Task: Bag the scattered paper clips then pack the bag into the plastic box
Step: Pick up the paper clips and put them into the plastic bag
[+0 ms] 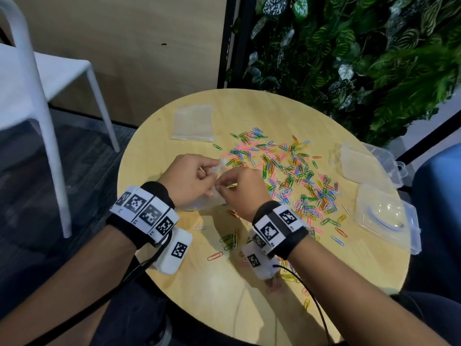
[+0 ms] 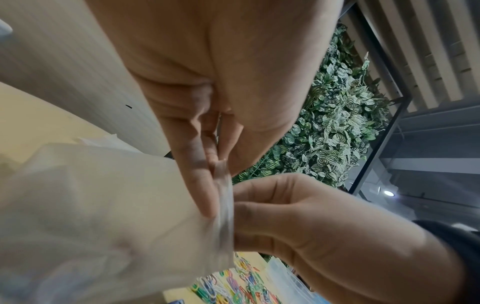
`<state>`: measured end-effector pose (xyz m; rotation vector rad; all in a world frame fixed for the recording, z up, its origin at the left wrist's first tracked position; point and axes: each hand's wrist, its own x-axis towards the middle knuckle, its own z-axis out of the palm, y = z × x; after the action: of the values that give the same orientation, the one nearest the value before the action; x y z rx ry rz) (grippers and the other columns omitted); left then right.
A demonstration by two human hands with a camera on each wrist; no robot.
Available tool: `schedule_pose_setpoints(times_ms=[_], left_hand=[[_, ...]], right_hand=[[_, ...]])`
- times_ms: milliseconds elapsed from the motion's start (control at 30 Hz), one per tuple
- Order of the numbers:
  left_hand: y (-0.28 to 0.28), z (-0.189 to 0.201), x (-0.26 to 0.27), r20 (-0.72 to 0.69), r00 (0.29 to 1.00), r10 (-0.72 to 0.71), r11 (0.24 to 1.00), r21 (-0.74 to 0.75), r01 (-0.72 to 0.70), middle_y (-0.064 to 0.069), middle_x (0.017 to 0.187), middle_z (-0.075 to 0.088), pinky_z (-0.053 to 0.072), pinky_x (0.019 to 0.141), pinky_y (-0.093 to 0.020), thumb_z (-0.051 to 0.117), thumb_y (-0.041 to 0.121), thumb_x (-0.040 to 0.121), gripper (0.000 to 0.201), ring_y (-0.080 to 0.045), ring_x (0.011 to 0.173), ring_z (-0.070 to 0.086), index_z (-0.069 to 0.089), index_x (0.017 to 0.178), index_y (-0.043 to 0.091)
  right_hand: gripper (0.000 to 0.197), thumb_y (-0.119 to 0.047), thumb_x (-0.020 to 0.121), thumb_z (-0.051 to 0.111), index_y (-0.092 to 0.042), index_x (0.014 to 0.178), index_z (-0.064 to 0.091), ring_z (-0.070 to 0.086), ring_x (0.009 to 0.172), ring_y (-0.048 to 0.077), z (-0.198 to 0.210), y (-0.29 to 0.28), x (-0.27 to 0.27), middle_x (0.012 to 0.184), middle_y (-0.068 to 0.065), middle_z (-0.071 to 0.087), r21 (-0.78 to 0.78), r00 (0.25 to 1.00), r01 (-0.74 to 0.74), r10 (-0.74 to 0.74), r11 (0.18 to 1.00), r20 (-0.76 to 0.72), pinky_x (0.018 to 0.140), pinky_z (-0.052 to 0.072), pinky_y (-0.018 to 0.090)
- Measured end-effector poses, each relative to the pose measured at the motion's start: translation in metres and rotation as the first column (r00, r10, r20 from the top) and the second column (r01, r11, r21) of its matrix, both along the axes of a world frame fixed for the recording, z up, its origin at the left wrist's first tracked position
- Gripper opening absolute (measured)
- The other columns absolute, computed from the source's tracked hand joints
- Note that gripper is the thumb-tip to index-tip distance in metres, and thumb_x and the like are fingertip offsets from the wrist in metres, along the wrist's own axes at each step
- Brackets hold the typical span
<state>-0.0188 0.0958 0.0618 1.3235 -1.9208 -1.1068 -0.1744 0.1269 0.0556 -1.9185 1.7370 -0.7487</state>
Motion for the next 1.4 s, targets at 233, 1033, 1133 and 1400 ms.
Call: schedule_pose_setpoints(times_ms=[233, 1033, 1133, 1400], left_hand=[[-0.007, 0.006, 0.015, -0.075, 0.995, 0.072, 0.997, 0.034, -0.069, -0.015, 0.092, 0.063, 0.06, 0.084, -0.045, 0.058, 0.004, 0.095, 0.036, -0.031, 0.074, 0.075, 0.062, 0.13, 0.013], [-0.003, 0.004, 0.008, -0.003, 1.0, 0.031, 0.998, 0.048, -0.031, -0.003, 0.088, 0.062, 0.056, 0.06, -0.012, 0.06, 0.002, 0.093, 0.032, -0.018, 0.057, 0.072, 0.068, 0.121, 0.016], [-0.002, 0.003, 0.005, 0.001, 1.0, 0.02, 0.998, 0.054, -0.02, -0.005, 0.09, 0.061, 0.058, 0.061, -0.015, 0.06, 0.002, 0.092, 0.033, -0.032, 0.068, 0.074, 0.068, 0.123, 0.014], [-0.002, -0.005, -0.004, 0.019, 0.999, -0.031, 0.997, 0.069, 0.029, 0.001, 0.087, 0.058, 0.061, 0.071, -0.026, 0.06, 0.003, 0.093, 0.037, -0.032, 0.068, 0.074, 0.063, 0.129, 0.012]], right_hand=[[0.023, -0.004, 0.081, 0.058, -0.02, 0.084, 0.075, 0.062, 0.079, 0.01, 0.004, 0.015, -0.022, 0.087, -0.002, 0.067, -0.183, 0.99, -0.08, 0.1, 0.98, 0.102, 0.073, 0.054, 0.028], [0.03, -0.006, 0.079, 0.067, -0.017, 0.106, 0.068, 0.063, 0.089, 0.026, -0.055, 0.091, -0.084, 0.107, 0.005, 0.066, 0.133, 0.656, -0.373, 0.362, 0.918, -0.662, 0.072, 0.057, 0.037], [0.018, -0.01, 0.085, 0.058, -0.014, 0.094, 0.073, 0.064, 0.083, 0.025, -0.046, 0.073, -0.085, 0.094, 0.005, 0.07, 0.138, 0.764, -0.282, 0.309, 0.949, -0.566, 0.073, 0.055, 0.036], [0.02, -0.011, 0.079, 0.076, -0.004, 0.098, 0.076, 0.072, 0.081, 0.02, -0.002, 0.026, -0.09, 0.092, 0.009, 0.075, 0.201, 0.83, 0.259, -0.324, 0.945, 0.454, 0.079, 0.059, 0.029]])
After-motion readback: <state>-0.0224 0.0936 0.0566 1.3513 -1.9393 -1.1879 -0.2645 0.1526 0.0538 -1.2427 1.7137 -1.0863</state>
